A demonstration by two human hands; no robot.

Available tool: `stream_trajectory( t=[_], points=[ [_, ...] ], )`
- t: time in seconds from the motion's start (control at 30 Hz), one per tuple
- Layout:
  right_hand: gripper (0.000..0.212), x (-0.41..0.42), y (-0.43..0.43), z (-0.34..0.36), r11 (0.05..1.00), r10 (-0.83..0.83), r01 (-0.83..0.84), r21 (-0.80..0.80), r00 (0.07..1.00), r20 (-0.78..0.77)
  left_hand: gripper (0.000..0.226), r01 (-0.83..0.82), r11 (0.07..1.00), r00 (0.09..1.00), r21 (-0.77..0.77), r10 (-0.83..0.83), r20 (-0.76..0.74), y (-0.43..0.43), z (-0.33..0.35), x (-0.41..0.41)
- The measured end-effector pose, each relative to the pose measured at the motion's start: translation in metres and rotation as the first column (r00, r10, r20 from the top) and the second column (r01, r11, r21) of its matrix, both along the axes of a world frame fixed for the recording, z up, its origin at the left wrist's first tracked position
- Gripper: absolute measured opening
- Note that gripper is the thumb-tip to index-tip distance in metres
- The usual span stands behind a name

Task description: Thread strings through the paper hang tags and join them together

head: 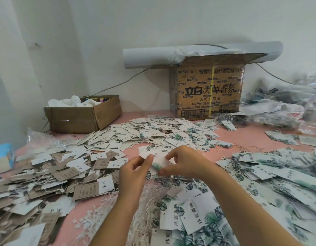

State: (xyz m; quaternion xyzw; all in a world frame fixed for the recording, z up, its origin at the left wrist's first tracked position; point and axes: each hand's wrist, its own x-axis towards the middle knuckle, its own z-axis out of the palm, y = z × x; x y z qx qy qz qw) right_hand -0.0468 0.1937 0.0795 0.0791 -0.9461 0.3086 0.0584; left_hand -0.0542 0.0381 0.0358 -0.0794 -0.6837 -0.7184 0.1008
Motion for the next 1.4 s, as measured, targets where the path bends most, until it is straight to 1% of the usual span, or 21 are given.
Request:
stream_trajectory(
  t=[0.1,0.2,0.37,0.47,0.57,0.63,0.67,0.77,0.97,1.07,1.17,1.23,1.33,1.4],
  points=[
    [0.044,0.004,-0.005,0.004,0.997,0.042,-0.042,0.058,0.999,0.008,0.013,-0.042,0.998,0.998,0.044,0.041,0.039,0.0,0.0,-0.002],
    [0.028,0.005,-0.006,0.007,0.999,0.053,-0.054,0.009,0.999,0.009,0.012,-0.041,0.997,0.998,0.062,0.038,0.051,-0.001,0.0,-0.003],
    [0.012,0.003,-0.002,0.009,0.999,0.024,-0.024,0.023,1.0,0.008,0.009,0.001,0.999,0.999,0.032,-0.002,0.032,0.001,0.001,-0.001],
    [0.022,0.003,0.0,0.008,1.0,0.005,-0.004,-0.011,1.0,0.029,0.008,0.034,0.999,0.999,0.024,-0.034,0.008,0.003,0.003,0.002],
    [0.019,0.003,0.0,0.009,0.994,-0.019,0.023,-0.108,0.999,0.034,0.016,0.042,0.999,0.999,0.012,-0.042,-0.008,0.003,0.003,0.001],
    [0.02,0.003,0.0,0.01,0.98,-0.055,0.058,-0.189,0.998,0.022,0.005,0.039,0.999,0.999,0.029,-0.039,-0.002,0.004,0.003,0.0],
    [0.02,0.003,0.0,0.01,0.969,-0.069,0.073,-0.236,0.997,0.024,0.005,0.037,0.999,0.999,0.032,-0.037,-0.007,0.004,0.002,-0.001],
    [0.021,0.005,-0.001,0.01,0.939,-0.075,0.093,-0.333,0.995,0.066,0.015,0.043,0.999,0.999,0.03,-0.043,-0.019,0.005,-0.001,-0.003],
    [0.022,0.007,-0.002,0.01,0.945,-0.055,0.086,-0.315,0.993,0.104,0.031,0.097,0.994,0.994,0.042,-0.095,-0.048,0.006,0.0,-0.001],
    [0.022,0.007,-0.002,0.011,0.945,-0.052,0.087,-0.316,0.992,0.119,0.046,0.097,0.995,0.994,0.035,-0.095,-0.055,0.007,0.001,0.002],
    [0.019,0.006,-0.001,0.01,0.935,-0.055,0.101,-0.34,0.988,0.143,0.064,0.089,0.995,0.996,0.051,-0.088,-0.022,0.008,0.002,0.003],
    [0.02,0.006,-0.001,0.01,0.935,-0.049,0.101,-0.341,0.986,0.157,0.071,0.094,0.993,0.996,0.071,-0.094,0.0,0.009,0.001,0.002],
    [0.026,0.008,0.0,0.012,0.949,-0.026,0.07,-0.308,0.989,0.142,0.066,0.141,0.982,0.989,0.129,-0.145,0.016,0.008,0.0,0.001],
    [0.026,0.009,0.001,0.012,0.96,-0.011,0.047,-0.277,0.992,0.129,0.053,0.171,0.97,0.983,0.175,-0.179,0.031,0.008,0.002,0.001]
  ],
)
